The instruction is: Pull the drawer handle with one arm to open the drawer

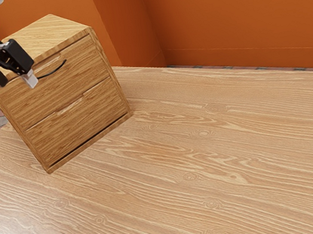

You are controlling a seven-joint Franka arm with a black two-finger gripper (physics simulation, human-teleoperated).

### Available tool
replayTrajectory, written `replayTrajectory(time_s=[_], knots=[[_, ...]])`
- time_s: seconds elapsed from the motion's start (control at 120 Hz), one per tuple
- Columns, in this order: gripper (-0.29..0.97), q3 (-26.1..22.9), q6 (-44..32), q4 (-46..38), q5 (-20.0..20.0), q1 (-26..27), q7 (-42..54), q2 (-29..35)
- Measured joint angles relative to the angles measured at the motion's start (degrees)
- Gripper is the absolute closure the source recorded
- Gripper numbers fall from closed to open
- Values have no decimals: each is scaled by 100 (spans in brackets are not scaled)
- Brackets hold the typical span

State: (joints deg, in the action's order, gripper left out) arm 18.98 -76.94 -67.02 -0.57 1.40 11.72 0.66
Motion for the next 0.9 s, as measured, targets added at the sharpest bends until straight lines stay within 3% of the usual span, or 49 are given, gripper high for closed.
replayTrajectory(time_s=[0.208, 0.275, 0.417, 0.583, 0.667, 0.733, 0.9], knots=[[0, -5, 27, 23, 129, 328, -47, 150], [0, -197, 101, 27, -51, 459, -71, 324], [0, -397, 243, -188, -890, 890, -127, 412], [0, -442, 374, -255, -1220, 744, -131, 597], [0, -1126, 1, -1825, -1282, 3, -88, 1759], [0, -1330, -446, -2857, -1406, -292, -54, 2557], [0, -1410, -1535, -3713, -1850, -420, 21, 2902]])
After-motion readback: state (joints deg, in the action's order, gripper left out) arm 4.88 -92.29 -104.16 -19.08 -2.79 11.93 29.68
